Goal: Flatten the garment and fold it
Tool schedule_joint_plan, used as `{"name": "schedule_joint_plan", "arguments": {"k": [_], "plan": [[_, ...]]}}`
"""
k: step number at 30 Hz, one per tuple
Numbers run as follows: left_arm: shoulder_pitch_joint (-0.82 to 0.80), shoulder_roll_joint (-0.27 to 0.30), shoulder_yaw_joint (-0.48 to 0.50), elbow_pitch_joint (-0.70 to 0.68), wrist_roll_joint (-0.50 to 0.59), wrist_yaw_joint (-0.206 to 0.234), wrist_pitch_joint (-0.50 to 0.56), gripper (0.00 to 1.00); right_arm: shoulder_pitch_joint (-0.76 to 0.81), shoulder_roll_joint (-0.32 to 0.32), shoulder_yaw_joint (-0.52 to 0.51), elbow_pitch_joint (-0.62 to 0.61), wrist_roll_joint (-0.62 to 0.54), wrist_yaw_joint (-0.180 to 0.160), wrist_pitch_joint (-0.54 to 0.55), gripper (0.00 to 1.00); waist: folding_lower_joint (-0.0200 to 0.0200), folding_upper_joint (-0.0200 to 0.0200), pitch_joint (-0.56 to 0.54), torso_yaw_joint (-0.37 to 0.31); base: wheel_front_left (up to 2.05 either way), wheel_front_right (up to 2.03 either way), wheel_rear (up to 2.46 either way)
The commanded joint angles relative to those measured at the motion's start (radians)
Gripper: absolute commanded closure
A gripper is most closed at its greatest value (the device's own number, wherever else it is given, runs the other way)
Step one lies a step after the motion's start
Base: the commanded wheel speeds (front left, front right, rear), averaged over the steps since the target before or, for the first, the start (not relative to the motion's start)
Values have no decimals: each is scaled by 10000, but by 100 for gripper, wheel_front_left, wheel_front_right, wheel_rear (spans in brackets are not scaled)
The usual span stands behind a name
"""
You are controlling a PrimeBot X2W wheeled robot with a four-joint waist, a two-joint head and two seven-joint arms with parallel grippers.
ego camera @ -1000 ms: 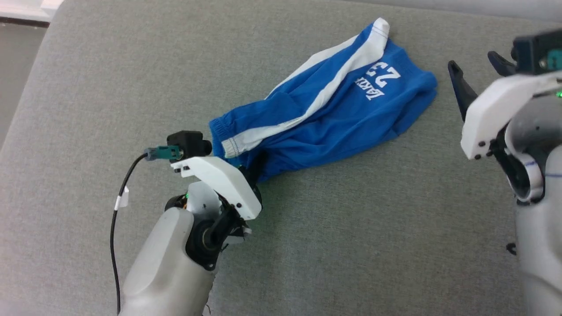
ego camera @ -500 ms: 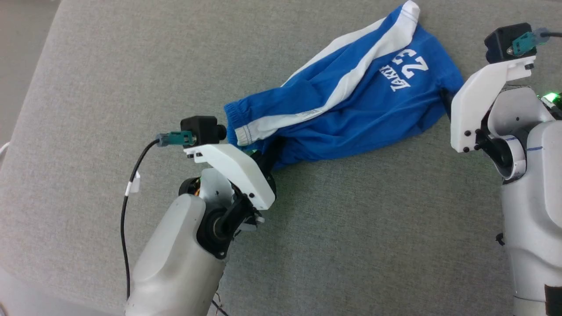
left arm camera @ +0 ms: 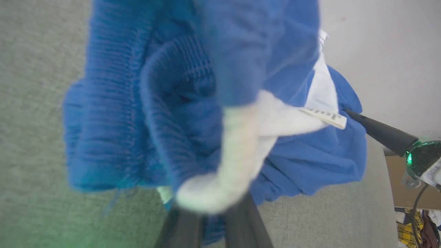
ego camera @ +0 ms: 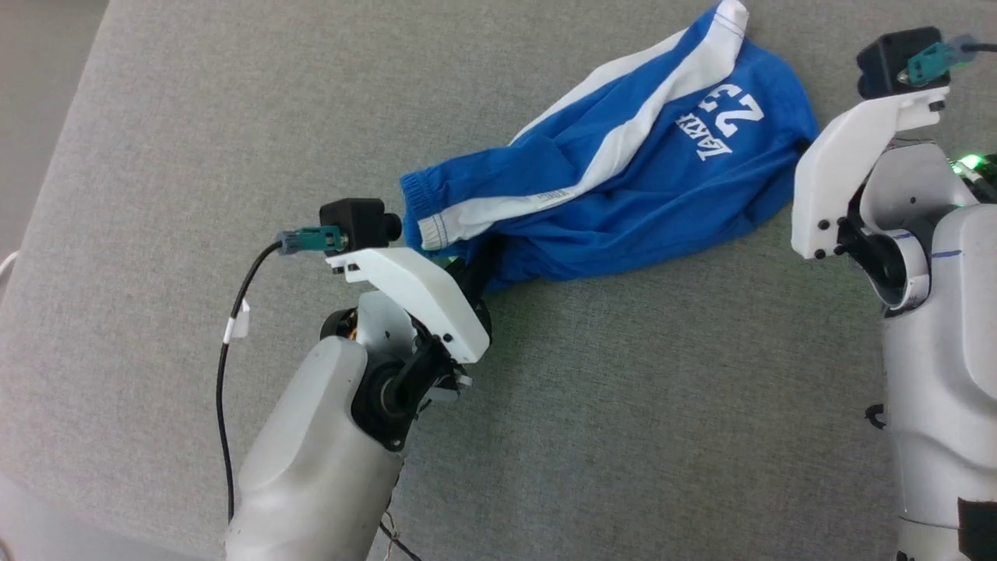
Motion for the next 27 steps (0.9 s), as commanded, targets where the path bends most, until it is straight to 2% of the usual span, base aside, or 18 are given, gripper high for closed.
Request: {"name": "schedule_joint_plan", "arguments": {"k": [1,11,18,27], "plan": [[-11,0,37,184,-52,4,-45,100,40,-6,-119,-47,53,-11,-267,100,-1,0,-150,-95,0,0,0],[571,504,142,-459,-61,-71,-93,100,1147,100,-739,-904,1072,-11,-1519,100,-1,0,-910,-621,0,0,0],[2293,1302,-109,-2061,-191,-130,542,100,3959,158,-1102,-2770,2249,-11,-2116,100,-1,0,-1580,-1378,0,0,0],[4180,1999,-86,-3699,-257,236,748,100,7045,166,-973,-3771,4199,-11,-3206,100,-1,0,-2017,-2124,0,0,0]]}}
